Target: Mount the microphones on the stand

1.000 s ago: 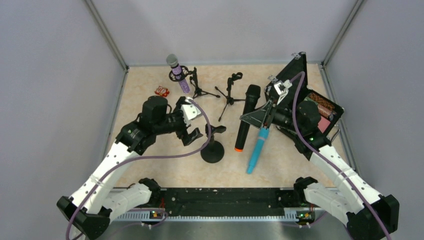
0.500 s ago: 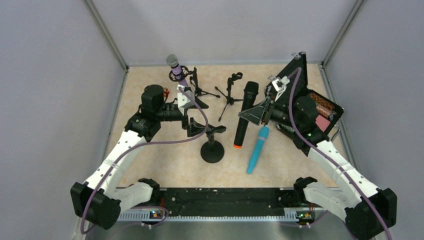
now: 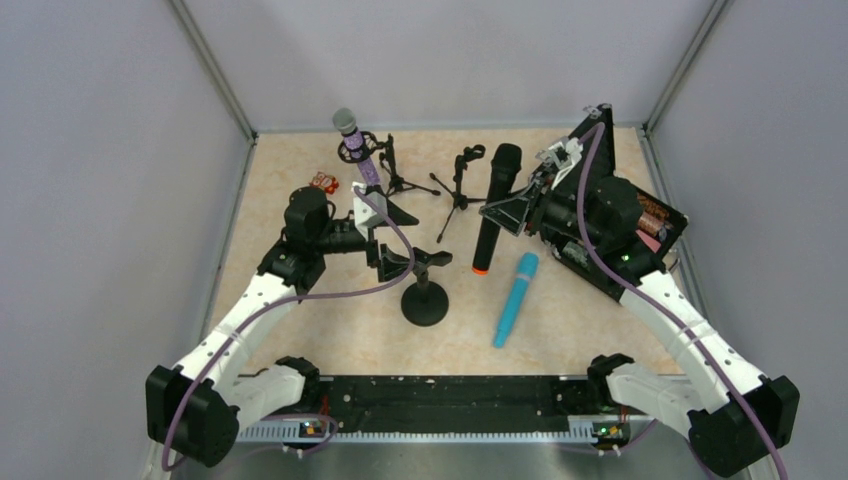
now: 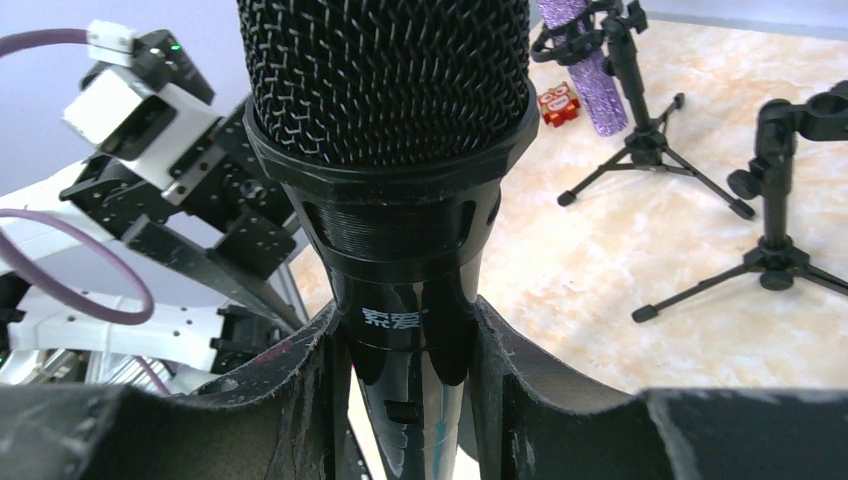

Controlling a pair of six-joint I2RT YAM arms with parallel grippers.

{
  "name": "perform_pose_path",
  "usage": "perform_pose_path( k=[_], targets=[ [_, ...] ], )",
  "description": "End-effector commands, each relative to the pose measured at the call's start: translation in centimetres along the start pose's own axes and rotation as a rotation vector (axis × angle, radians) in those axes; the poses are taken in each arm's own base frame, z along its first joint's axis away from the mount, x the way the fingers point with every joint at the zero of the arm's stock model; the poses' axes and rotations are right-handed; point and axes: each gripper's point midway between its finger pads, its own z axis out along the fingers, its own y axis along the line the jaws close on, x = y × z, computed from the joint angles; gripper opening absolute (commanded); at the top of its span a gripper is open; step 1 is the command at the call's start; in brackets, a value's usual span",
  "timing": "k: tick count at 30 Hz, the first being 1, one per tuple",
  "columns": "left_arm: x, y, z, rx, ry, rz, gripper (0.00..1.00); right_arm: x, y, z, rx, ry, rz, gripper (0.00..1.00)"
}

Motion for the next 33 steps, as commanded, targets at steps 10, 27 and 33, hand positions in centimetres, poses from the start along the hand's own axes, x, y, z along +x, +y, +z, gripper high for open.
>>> perform_pose_path(
  k=[10,27,33],
  targets=[
    [0.2,0.6,0.6,0.002,-0.023,0.019,0.99,-1.9,-1.1,-0.1,0.082,-0.089,-0.093,0.00],
    [0.8,0.6,0.4,-0.023,-0.013,0.101,0.99,-1.8,-0.1,0.1,0.017,-0.105,-0.144,0.00],
    [1.0,0.5,0.5,-0.021,-0.013,0.119,0.99,-1.9,0.5,0.1,-0.006,-0.114,-0.170,0.00]
  ],
)
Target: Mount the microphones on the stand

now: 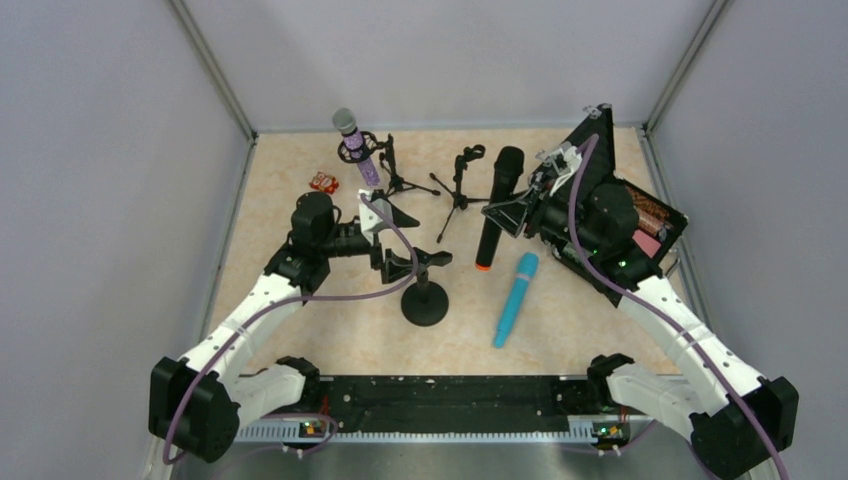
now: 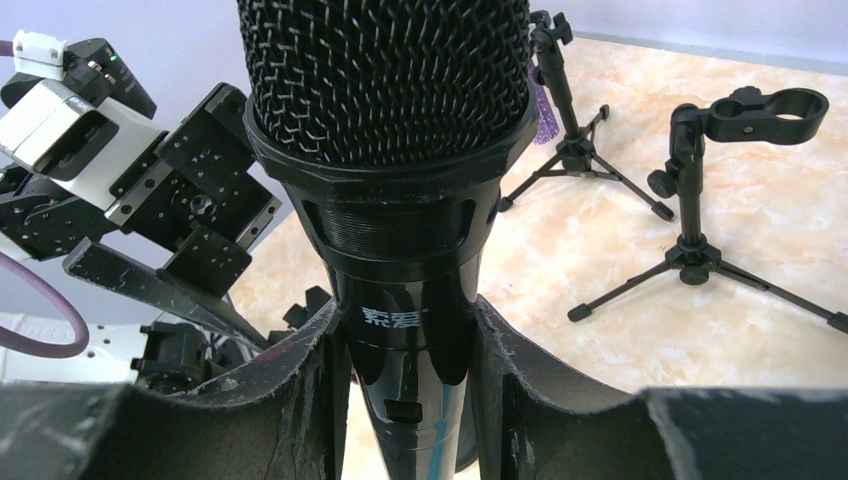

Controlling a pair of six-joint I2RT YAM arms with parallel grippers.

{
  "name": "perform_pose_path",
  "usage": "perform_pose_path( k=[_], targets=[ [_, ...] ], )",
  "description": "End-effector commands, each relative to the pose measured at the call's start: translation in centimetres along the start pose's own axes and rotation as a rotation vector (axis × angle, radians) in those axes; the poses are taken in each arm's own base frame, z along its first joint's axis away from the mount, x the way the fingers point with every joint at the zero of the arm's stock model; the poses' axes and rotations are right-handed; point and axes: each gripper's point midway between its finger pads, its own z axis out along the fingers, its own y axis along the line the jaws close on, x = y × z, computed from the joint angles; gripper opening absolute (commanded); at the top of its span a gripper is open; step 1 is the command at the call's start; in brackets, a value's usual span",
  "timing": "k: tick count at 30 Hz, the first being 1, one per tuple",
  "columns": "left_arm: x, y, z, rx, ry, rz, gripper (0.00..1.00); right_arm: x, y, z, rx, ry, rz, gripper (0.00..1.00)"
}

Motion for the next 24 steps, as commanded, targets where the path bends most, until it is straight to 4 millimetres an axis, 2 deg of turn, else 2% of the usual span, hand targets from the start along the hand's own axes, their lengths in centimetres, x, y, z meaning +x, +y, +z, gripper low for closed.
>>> perform_pose_path(
  k=[1,11,24],
  targets=[
    [-1.1,-0.2,-0.1,0.002,-0.034,0.083,0.99,-2.6,2.6,0.1,-0.094,-0.086,-0.094,0.00],
    [-0.7,-2.1,0.3,0.118,-0.039,0.086,0.98,-2.8,5.1,0.1,-0.172,-0.132,-0.168,0.00],
    [0.6,-2.0,1.2,0.111,0.025,0.041,0.88,-2.5,5.2,-0.2,-0.152,-0.205,-0.198,0.00]
  ],
)
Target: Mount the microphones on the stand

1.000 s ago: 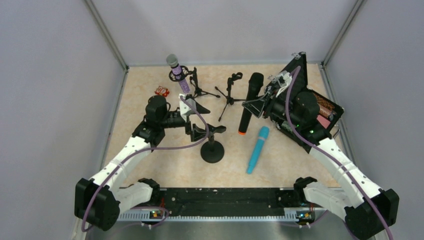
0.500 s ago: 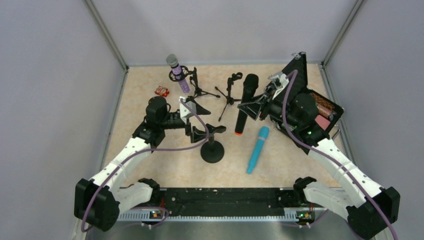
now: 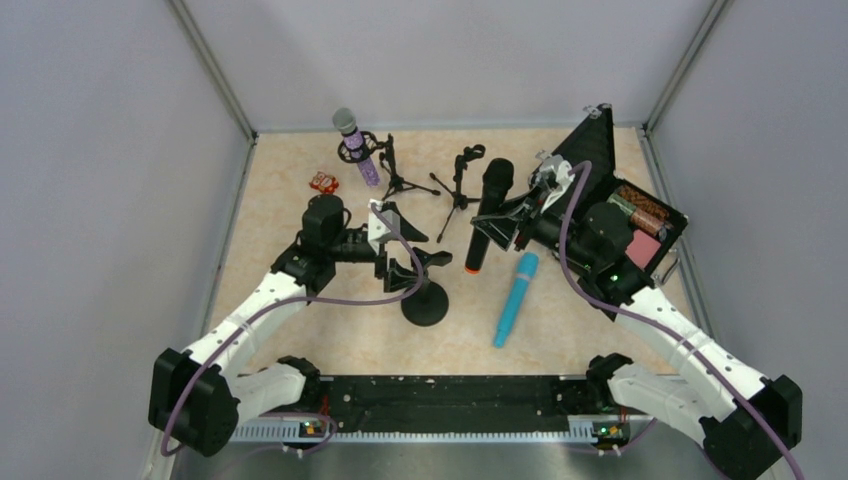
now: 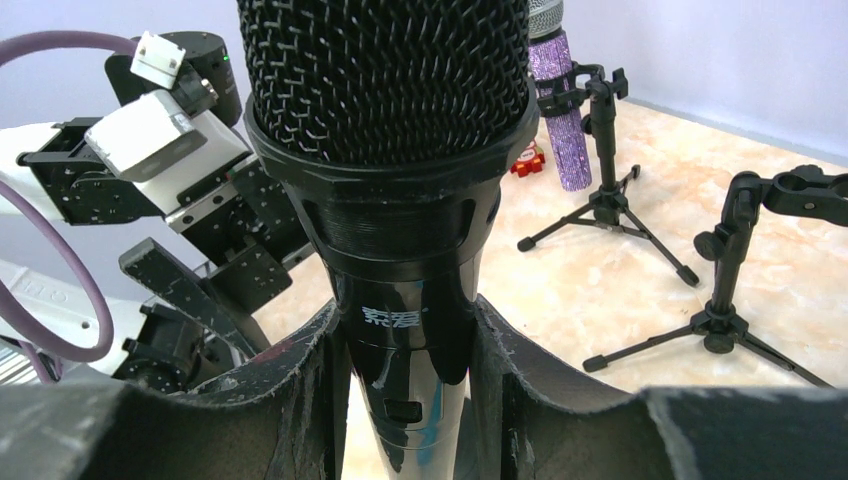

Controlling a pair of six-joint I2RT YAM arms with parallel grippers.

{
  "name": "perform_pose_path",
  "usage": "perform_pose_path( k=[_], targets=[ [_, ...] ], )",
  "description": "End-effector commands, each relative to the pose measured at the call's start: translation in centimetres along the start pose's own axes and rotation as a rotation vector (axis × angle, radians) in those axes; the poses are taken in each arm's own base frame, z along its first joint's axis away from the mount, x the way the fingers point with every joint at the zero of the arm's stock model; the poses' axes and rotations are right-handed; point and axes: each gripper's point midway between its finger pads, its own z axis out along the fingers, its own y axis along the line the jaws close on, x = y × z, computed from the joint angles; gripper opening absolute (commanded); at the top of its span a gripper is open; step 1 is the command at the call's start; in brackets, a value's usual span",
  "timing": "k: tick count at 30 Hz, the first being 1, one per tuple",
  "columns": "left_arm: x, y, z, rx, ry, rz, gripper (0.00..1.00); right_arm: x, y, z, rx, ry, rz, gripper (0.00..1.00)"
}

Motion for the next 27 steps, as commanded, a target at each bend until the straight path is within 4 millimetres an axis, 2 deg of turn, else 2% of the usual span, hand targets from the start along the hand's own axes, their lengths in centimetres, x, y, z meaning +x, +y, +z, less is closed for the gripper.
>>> perform_pose_path(
  k=[1,6,16,19,23,27],
  targets=[
    [-1.0,0.5,0.1,-0.018,0.002,0.061,0.88,-3.4,1.7,0.0,-0.039,-0.128,-0.078,0.00],
    [-0.3,0.7,0.2,-0.043,0.035,0.074,0.85,-3.4,2.1,0.1,-0.048,-0.133,-0.080,0.00],
    [-0.5,0.4,0.5,-0.028,0.030,0.082,0.78,-2.7,2.2,0.5,-0.057,-0.124,-0.080,0.00],
    [-0.7,0.4,0.4,-0.032,0.028,0.089,0.78,-2.6,2.2,0.5,-0.055,-0.123,-0.080,0.00],
    [-0.8,0.5,0.3,-0.041,0.027,0.098,0.84,-2.3,2.3,0.6,-0.060,-0.115,-0.074,0.00],
    [-0.7,0.4,0.4,-0.043,0.030,0.102,0.85,-2.1,2.3,0.6,-0.066,-0.114,-0.070,0.00]
  ],
)
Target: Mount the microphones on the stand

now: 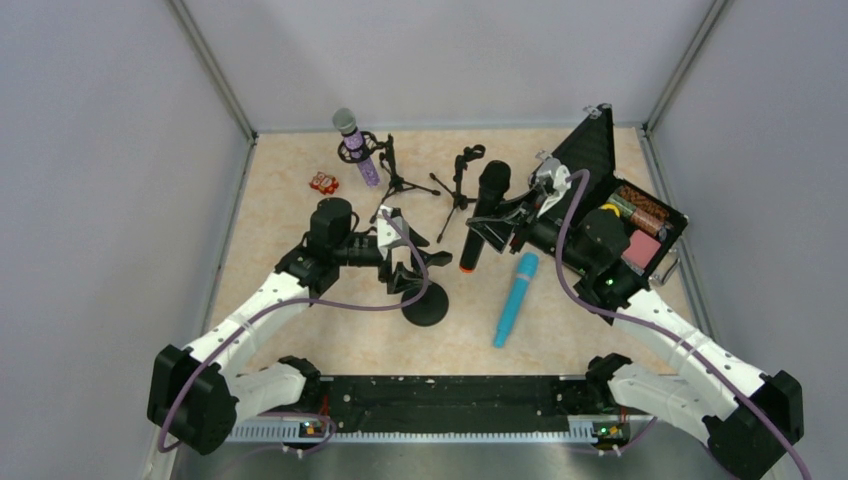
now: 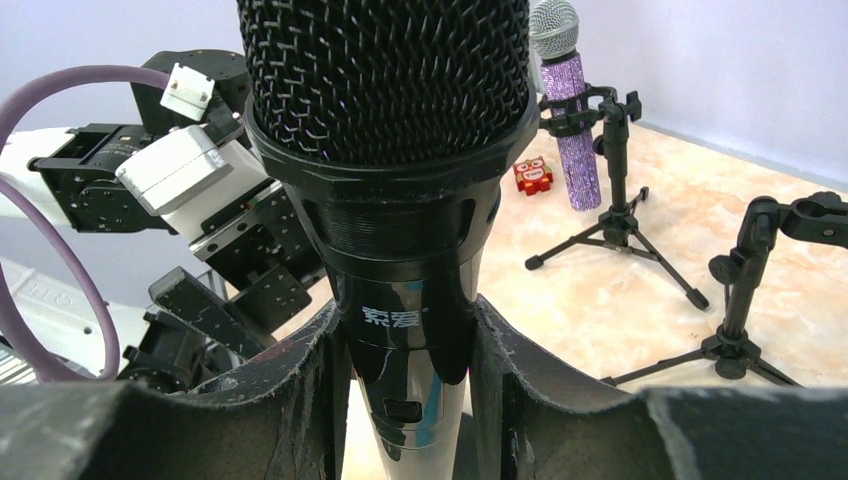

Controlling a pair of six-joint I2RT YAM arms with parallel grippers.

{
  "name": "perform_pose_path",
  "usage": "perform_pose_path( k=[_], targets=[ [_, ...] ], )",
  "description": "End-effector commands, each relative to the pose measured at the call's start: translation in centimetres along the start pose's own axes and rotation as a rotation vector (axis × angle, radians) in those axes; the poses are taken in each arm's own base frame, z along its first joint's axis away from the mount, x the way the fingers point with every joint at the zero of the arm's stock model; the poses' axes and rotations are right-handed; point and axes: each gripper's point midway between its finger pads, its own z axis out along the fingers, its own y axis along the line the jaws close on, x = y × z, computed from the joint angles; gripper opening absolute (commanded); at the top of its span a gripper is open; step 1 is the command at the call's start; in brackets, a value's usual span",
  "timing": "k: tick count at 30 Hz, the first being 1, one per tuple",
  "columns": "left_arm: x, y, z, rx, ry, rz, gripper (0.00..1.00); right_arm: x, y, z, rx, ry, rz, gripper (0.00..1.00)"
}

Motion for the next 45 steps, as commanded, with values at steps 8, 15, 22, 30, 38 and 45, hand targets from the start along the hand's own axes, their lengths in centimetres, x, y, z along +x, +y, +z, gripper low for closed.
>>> perform_pose_path(
  k=[8,15,22,30,38,45],
  targets=[
    [-1.9,0.2,0.0,-0.003,-0.031,0.067,0.83,-1.8,1.4,0.3,-0.053,-0.075,-0.053,0.00],
    [-1.9,0.2,0.1,0.003,-0.030,0.063,0.80,-1.7,1.4,0.2,-0.054,-0.076,-0.056,0.00],
    [-1.8,0.1,0.1,0.007,-0.028,0.062,0.77,-1.8,1.4,0.3,-0.056,-0.078,-0.057,0.00],
    [-1.7,0.3,0.2,0.004,-0.023,0.054,0.69,-1.7,1.4,0.3,-0.058,-0.075,-0.063,0.00],
    [-1.6,0.4,0.3,0.007,-0.014,0.047,0.00,-1.6,1.7,0.8,-0.078,-0.081,-0.077,0.00],
    [-1.5,0.4,0.3,0.010,-0.011,0.042,0.00,-1.1,2.1,1.3,-0.082,-0.143,-0.104,0.00]
  ],
)
